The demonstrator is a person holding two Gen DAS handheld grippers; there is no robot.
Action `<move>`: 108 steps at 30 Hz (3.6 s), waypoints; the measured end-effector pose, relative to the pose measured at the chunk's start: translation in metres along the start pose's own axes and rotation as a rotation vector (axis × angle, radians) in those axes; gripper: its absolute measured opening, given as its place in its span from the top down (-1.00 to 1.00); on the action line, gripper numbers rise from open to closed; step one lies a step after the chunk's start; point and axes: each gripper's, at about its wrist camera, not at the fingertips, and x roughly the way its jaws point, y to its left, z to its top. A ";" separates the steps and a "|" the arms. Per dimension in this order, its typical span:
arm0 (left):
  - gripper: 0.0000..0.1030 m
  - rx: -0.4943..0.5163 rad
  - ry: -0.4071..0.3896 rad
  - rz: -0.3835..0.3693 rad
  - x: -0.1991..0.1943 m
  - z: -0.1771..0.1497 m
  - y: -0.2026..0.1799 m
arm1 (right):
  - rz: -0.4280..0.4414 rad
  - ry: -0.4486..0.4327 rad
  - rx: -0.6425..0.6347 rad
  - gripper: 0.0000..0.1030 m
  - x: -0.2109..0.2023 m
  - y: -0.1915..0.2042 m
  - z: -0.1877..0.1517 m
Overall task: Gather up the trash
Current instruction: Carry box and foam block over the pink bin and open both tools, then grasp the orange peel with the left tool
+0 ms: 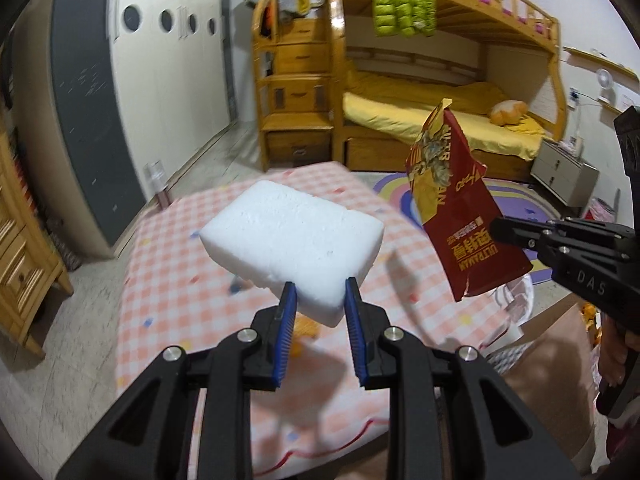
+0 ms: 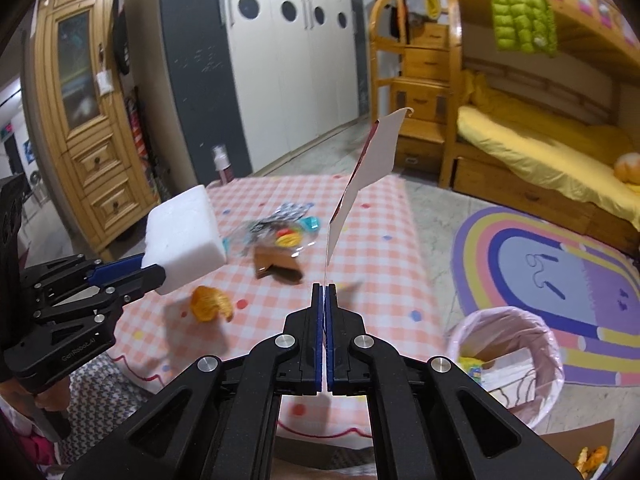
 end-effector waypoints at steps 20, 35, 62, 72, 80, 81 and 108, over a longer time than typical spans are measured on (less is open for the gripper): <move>0.55 0.249 0.061 -0.298 0.102 0.040 -0.172 | -0.308 0.001 0.244 0.99 -0.036 -0.154 -0.054; 0.15 0.339 0.125 -0.402 0.171 0.053 -0.248 | -0.324 0.093 0.361 0.76 0.011 -0.227 -0.088; -0.30 0.083 0.033 -0.025 0.050 0.026 -0.077 | -0.094 -0.004 0.215 0.19 -0.039 -0.085 -0.032; -0.66 -0.047 0.061 0.120 0.027 -0.022 0.008 | -0.013 0.037 0.109 -0.17 -0.013 -0.019 -0.021; -0.69 -0.101 0.134 0.168 0.049 -0.054 0.037 | -0.002 0.073 0.048 -0.17 0.003 0.007 -0.022; -0.67 -0.101 0.144 0.163 0.052 -0.057 0.037 | 0.000 0.073 0.048 -0.17 0.004 0.008 -0.022; 0.72 -0.186 0.142 -0.007 0.064 -0.048 0.062 | 0.013 0.104 0.052 -0.12 0.023 0.006 -0.022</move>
